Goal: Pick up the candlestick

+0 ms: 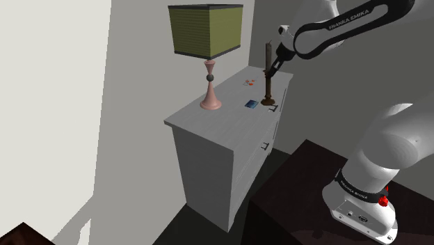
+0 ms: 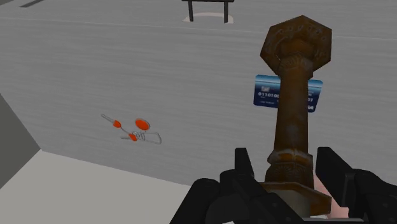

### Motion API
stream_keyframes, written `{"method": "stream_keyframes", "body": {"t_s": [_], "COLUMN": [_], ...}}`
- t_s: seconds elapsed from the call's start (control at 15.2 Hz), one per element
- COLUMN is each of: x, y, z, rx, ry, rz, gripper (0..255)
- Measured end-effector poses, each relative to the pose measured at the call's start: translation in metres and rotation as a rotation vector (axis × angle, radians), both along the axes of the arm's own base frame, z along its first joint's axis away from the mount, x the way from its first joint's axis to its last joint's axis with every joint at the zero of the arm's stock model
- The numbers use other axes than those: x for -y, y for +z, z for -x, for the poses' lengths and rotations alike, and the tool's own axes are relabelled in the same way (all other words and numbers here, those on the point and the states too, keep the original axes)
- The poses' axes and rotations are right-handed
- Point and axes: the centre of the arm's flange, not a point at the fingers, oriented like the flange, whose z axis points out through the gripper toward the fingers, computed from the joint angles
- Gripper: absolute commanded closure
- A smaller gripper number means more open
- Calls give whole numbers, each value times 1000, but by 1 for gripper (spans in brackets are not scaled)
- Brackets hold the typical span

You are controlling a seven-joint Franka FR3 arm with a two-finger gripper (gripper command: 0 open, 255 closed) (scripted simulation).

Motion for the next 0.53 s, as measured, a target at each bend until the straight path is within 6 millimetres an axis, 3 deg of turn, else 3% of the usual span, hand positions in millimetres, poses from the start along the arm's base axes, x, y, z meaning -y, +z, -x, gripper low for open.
{"method": "stream_keyframes", "body": {"t_s": [0.53], "x": [1], "y": [43], "z": [1], "rx": [0], "ry": [0], "rz": [0], "gripper": [255]}}
